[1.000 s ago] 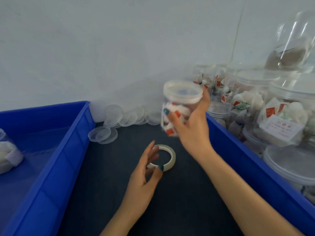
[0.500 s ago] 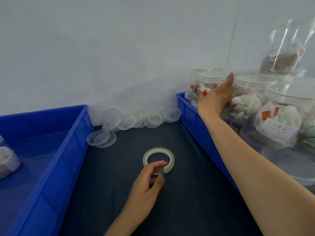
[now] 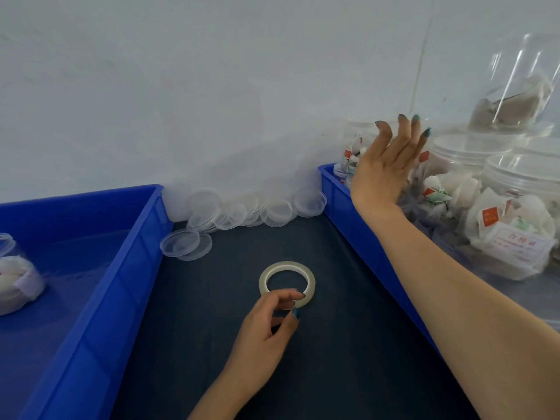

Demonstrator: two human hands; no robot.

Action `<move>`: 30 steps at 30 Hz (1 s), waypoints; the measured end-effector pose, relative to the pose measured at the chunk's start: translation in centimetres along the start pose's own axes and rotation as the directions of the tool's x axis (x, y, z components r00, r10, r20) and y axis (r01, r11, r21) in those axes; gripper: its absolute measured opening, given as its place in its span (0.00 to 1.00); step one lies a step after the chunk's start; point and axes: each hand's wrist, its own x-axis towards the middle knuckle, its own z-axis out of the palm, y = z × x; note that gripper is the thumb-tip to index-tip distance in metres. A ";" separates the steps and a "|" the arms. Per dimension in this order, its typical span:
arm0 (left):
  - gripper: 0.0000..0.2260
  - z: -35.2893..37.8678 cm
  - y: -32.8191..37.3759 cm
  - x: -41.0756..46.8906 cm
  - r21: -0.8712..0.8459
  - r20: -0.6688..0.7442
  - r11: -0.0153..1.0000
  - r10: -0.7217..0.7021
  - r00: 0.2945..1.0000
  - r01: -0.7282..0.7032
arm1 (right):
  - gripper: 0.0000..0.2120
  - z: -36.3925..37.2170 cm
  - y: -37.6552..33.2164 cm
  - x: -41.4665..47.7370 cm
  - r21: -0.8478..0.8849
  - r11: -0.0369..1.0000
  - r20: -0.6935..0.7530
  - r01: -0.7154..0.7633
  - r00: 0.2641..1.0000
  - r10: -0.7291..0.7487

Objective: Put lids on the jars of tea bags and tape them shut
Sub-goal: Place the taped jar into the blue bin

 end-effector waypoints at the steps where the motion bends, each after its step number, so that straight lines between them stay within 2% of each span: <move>1: 0.15 -0.1 0.0 0.0 0.006 -0.004 1.000 0.002 1.000 -0.002 | 0.34 -0.1 -0.1 0.0 -0.030 0.999 0.006 0.026 1.000 -0.025; 6: 0.13 -0.2 0.3 0.1 0.012 -0.034 1.000 0.001 0.999 -0.001 | 0.26 -0.4 -0.5 -0.3 -0.127 0.991 0.137 0.033 0.990 -0.015; 8: 0.13 -0.2 0.2 0.1 0.011 -0.045 1.000 -0.004 0.999 0.005 | 0.21 -0.6 -0.4 -0.3 -0.112 0.993 0.185 0.044 0.982 -0.022; 12: 0.13 -0.2 -0.1 0.1 0.019 -0.041 1.000 0.005 0.999 -0.004 | 0.24 -1.7 -0.7 -0.5 -0.104 0.990 0.173 0.096 0.982 -0.077; 16: 0.13 -0.3 0.6 0.0 0.052 -0.137 0.999 0.013 0.990 -0.006 | 0.31 -4.3 -3.9 -3.6 0.064 0.955 0.194 0.290 0.935 -0.297; 19: 0.12 -1.6 2.1 -0.5 0.247 -0.261 0.969 0.095 0.961 -0.029 | 0.32 -6.6 -7.1 -8.3 0.386 0.826 0.255 0.410 0.813 -0.523; 21: 0.11 -2.9 3.7 -1.7 0.429 -0.304 0.902 0.198 0.932 -0.052 | 0.26 -8.0 -8.8 -11.3 0.623 0.671 0.264 0.402 0.699 -0.664; 23: 0.13 -4.4 5.5 -3.9 0.613 -0.299 0.790 0.237 0.924 -0.004 | 0.23 -9.5 -10.4 -13.6 0.763 0.555 0.253 0.331 0.637 -0.728; 25: 0.15 -6.4 6.8 -6.7 0.798 -0.265 0.601 0.287 0.920 0.042 | 0.25 -11.0 -11.8 -14.9 0.850 0.465 0.239 0.247 0.604 -0.760; 28: 0.10 -10.6 8.5 -11.3 0.965 -0.152 0.260 0.443 0.884 0.035 | 0.24 -13.5 -14.2 -16.5 0.931 0.323 0.197 0.172 0.506 -0.840; 30: 0.15 -14.5 9.6 -14.0 0.984 -0.119 0.174 0.454 0.883 0.043 | 0.20 -15.1 -16.2 -17.7 0.967 0.208 0.126 0.148 0.434 -0.892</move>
